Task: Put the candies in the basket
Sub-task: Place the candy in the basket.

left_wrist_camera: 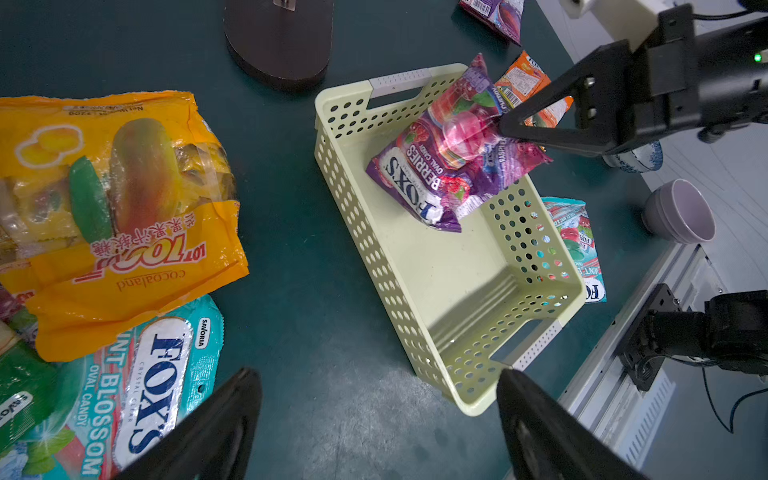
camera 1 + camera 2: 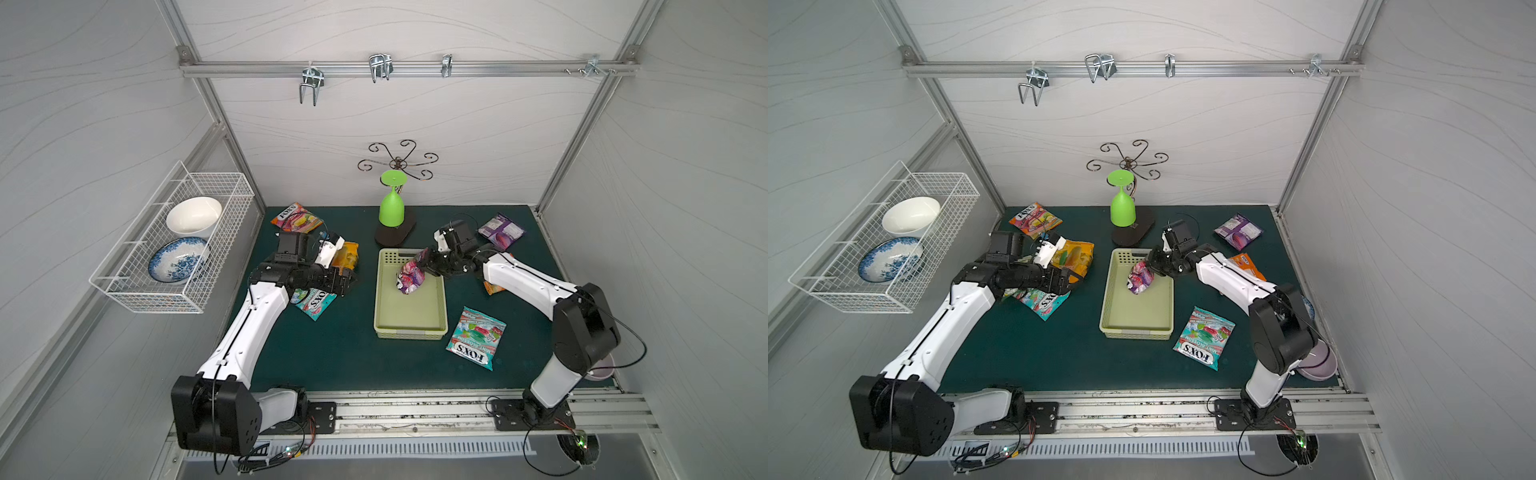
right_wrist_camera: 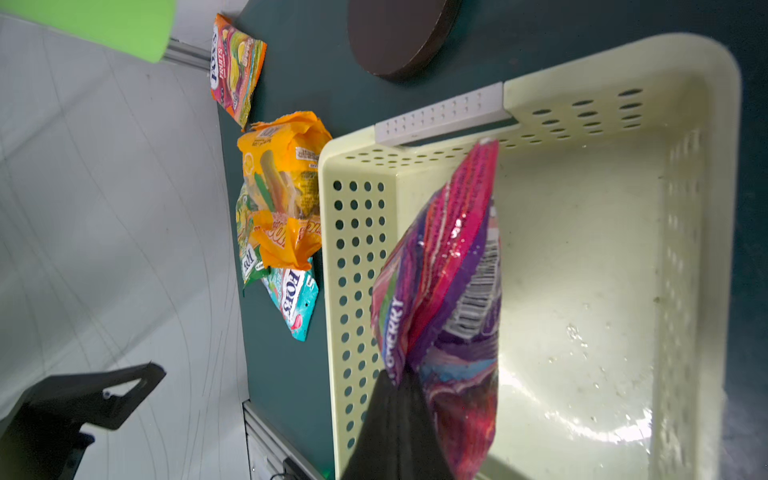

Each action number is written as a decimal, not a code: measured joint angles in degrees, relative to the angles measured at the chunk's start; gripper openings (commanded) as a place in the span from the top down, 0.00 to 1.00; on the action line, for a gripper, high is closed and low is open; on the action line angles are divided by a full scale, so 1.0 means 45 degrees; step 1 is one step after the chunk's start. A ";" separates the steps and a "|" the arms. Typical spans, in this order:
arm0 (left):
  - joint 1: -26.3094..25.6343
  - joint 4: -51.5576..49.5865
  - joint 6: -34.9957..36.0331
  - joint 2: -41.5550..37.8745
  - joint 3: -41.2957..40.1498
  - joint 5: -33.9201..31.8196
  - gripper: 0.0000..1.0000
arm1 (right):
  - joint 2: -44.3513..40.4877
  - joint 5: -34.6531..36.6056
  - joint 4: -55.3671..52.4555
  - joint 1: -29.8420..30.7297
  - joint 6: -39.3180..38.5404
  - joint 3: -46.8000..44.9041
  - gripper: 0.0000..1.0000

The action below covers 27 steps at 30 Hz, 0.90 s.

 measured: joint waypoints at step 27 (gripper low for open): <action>0.0000 -0.0010 -0.0029 -0.0005 0.0000 0.0019 0.07 | 0.0136 0.2652 -0.1817 0.1302 -0.4459 0.1083 0.62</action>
